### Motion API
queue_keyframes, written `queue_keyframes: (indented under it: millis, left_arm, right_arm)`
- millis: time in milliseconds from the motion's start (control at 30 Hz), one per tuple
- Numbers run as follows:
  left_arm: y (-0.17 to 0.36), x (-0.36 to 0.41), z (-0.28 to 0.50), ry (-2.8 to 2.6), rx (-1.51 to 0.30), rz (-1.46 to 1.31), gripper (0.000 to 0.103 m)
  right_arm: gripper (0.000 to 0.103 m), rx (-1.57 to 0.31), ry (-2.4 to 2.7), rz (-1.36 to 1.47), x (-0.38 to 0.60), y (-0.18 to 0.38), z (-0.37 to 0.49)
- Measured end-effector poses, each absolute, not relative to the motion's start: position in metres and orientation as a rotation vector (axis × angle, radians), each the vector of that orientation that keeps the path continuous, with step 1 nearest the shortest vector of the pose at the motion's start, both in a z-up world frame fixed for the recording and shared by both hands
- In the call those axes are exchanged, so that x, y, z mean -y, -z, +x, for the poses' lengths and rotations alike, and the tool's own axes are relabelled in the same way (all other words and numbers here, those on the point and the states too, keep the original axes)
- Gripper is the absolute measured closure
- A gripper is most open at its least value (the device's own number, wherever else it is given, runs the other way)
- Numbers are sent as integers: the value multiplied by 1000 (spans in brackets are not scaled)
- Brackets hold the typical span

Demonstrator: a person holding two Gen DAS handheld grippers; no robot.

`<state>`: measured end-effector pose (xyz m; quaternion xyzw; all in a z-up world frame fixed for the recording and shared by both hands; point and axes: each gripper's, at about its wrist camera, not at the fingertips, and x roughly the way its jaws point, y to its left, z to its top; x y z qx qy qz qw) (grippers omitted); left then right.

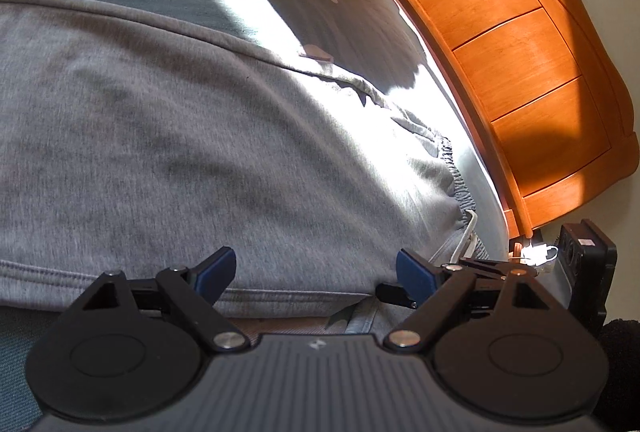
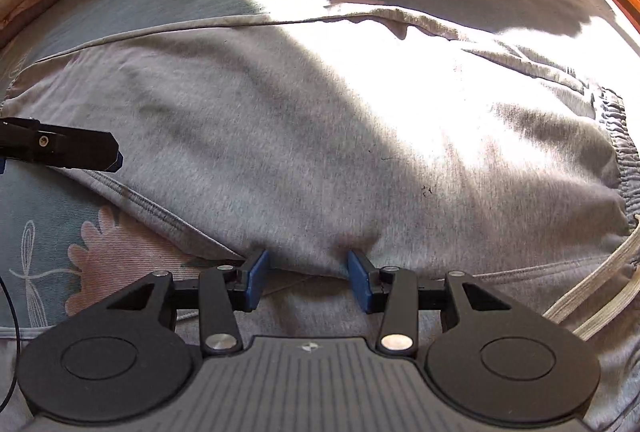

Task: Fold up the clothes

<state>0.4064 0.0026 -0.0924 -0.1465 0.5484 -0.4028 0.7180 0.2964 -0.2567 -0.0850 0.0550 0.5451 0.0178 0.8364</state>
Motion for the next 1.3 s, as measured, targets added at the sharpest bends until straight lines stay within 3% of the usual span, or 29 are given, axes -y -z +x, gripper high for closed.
queue_keyframes:
  millis: [67, 433, 700, 900, 1133, 1300]
  left_arm:
    - [92, -5, 406, 865, -1203, -282, 16]
    - [96, -49, 419, 671, -1155, -159, 16]
    - [85, -127, 421, 535, -1159, -201, 16]
    - [58, -150, 450, 474, -1050, -108, 16]
    - [87, -193, 505, 193, -1049, -75, 18]
    - [69, -252, 528, 77, -998, -205, 18]
  right_arm:
    - [38, -1144, -66, 107, 245, 85, 299]
    - [38, -1099, -261, 82, 197, 63, 315]
    - [37, -1106, -306, 57, 180, 59, 331]
    - [37, -1116, -328, 36, 164, 59, 337]
    - [37, -1110, -364, -2, 139, 50, 344]
    - [36, -1103, -365, -24, 134, 45, 350]
